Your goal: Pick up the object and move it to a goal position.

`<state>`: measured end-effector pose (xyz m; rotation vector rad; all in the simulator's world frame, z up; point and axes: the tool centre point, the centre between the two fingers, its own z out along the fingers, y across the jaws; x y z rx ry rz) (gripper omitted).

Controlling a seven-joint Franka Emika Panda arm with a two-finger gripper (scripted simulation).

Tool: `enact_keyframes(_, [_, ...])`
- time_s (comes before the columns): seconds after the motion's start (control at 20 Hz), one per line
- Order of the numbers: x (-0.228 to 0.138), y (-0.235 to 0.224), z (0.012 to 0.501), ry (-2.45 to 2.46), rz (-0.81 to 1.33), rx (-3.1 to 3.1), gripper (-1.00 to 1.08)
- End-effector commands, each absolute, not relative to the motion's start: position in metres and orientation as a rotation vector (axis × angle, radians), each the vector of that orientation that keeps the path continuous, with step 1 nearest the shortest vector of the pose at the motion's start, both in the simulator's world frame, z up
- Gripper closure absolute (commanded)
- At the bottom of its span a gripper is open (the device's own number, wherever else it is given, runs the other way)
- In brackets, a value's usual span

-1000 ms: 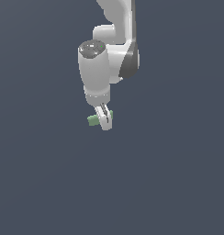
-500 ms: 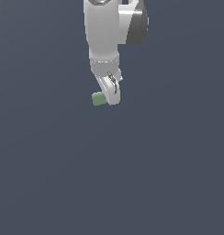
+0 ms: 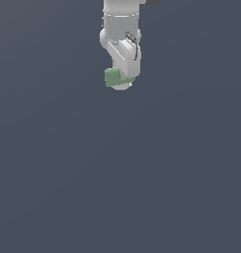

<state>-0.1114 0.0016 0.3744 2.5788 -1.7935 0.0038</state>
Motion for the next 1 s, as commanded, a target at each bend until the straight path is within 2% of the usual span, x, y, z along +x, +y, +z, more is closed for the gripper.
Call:
enact_keyframes(0.0, [-0.121, 0.007, 0.394, -1.793, 0.003, 2.577, 1.08])
enact_keyframes(0.45, [-0.141, 0.022, 0.440, -1.792, 0.002, 2.579, 1.08])
enact_keyframes(0.95, [-0.142, 0.025, 0.447, -1.792, 0.000, 2.580, 1.08])
